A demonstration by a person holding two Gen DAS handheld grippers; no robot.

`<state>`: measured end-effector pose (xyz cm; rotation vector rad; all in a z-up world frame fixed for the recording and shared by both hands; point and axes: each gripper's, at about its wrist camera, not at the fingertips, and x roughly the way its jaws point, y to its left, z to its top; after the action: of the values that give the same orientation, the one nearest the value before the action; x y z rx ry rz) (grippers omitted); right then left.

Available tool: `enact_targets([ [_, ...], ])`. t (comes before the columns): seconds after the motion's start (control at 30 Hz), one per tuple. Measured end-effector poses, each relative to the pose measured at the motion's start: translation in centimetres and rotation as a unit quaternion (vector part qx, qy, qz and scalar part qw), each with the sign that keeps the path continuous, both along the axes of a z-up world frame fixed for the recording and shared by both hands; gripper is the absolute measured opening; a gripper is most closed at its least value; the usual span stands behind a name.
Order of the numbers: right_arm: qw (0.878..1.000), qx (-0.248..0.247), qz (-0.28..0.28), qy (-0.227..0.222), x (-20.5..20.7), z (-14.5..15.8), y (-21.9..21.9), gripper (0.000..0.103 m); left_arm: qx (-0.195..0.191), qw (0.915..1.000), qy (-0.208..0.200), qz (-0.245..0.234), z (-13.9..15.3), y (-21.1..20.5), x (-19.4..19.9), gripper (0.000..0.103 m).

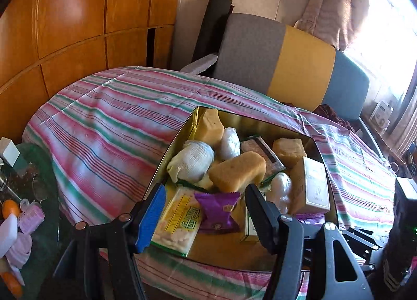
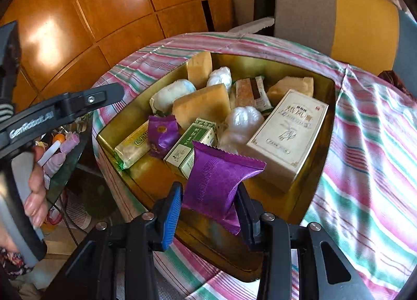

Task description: Organize objects

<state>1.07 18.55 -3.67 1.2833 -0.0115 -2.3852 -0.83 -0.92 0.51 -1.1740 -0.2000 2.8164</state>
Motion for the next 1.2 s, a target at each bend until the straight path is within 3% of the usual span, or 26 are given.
enact_targets([
  [0.5, 0.999, -0.029, -0.029, -0.008, 0.6, -0.3, 0.3, 0.047, 0.013, 0.9999, -0.008, 0.002, -0.4, -0.3, 0.5, 0.064],
  [0.63, 0.999, -0.03, -0.038, 0.008, 1.4, 0.7, 0.4, 0.058, 0.009, 0.9999, -0.007, 0.007, -0.1, -0.1, 0.7, 0.064],
  [0.73, 0.998, -0.015, -0.054, 0.031, 2.0, 1.9, 0.3, 0.082, 0.001, 0.9999, -0.005, 0.009, 0.1, 0.0, 0.7, 0.064],
  [0.8, 0.997, -0.006, -0.06, 0.044, 2.2, 2.7, 0.0, 0.084, -0.013, 0.9998, -0.002, 0.013, 0.3, 0.2, 0.8, 0.064],
  [0.97, 0.993, 0.023, -0.094, 0.064, 2.1, 4.6, -0.2, 0.101, -0.042, 0.9986, 0.013, 0.03, 0.7, 0.2, 1.3, 0.064],
  [1.2, 0.986, 0.054, -0.136, 0.077, 1.3, 6.5, -1.2, 0.103, -0.071, 0.9956, 0.022, 0.057, 1.3, -0.3, 1.7, 0.064],
])
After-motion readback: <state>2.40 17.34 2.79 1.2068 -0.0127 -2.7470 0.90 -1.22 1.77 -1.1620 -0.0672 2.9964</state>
